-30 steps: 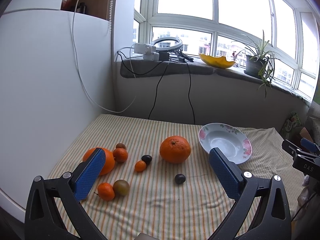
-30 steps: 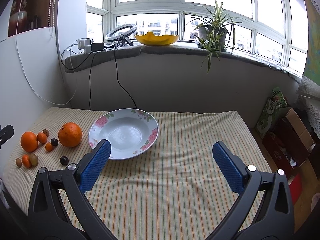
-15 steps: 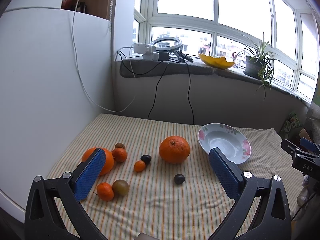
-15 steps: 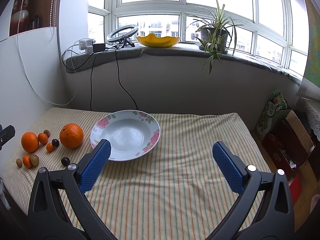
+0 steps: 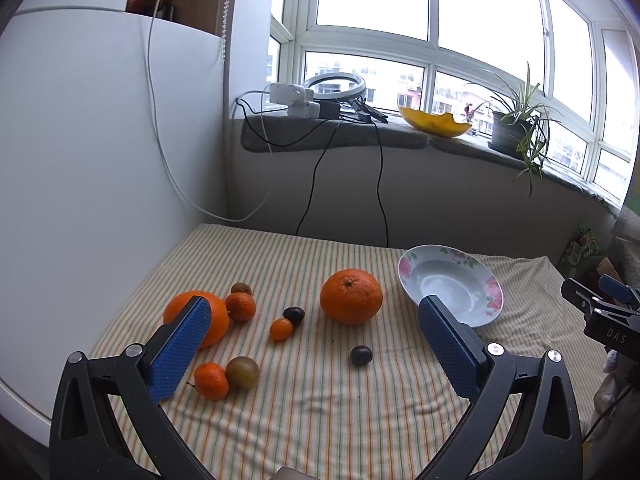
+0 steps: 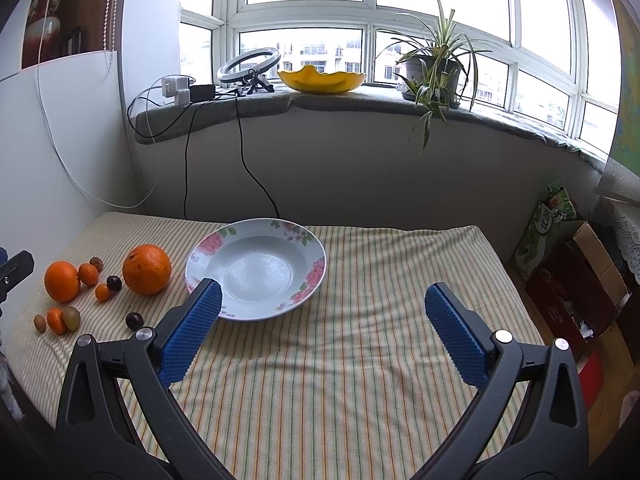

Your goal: Organize fruits

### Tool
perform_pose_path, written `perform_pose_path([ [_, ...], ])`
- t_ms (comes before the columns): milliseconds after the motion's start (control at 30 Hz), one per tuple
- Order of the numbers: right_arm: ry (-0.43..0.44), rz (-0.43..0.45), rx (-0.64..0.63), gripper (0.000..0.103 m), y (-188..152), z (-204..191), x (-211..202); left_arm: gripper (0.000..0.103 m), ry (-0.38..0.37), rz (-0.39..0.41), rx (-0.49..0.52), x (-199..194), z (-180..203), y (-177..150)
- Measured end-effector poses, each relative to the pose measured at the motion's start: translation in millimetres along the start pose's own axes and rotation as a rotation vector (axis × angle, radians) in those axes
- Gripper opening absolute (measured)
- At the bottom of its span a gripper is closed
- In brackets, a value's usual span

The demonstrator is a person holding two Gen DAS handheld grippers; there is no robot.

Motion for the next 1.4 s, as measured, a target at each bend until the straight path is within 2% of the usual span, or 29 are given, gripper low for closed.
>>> perform_pose_path([
  [333,0.012,-0.004,-0.029,0.103,0.3,-9.2,2.5,0.102,-0.005,-0.013,-0.022,4.7,-10.7,-4.0],
  [600,0.072,-0.008,-0.064,0.103,4.8,-24.7,14.2,0.099,-0.023,-0.051,-0.048,19.3,-18.0,-8.7],
  [900,0.294,-0.032,-0.080,0.102,18.8,-47.2,41.3,0.093,-0.088,-0.122,-0.097,45.9,-19.8,-14.2],
  [967,0.348,-0.052,-0.087,0.098,23.5,-53.7,49.7,0.088,-0.110,-0.142,-0.110,52.6,-19.2,-15.6],
  [1167,0.469,-0.120,-0.138,0.082,33.4,-81.8,76.8,0.084,-0.177,-0.211,-0.173,74.4,-18.2,-20.0],
  [1400,0.625,-0.237,-0.157,0.073,38.5,-110.0,115.5,0.075,-0.219,-0.254,-0.205,94.4,-16.4,-24.7],
])
Point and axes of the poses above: each gripper's, at about its wrist camera, not at the fingertips, and x roughly the way its jaws point, z to its right, y to its top, the point moved 1 cm from there along x, roughly the way its jaws point, and after that the axes turned 5 degrees about -x, right-handed, at the moved point
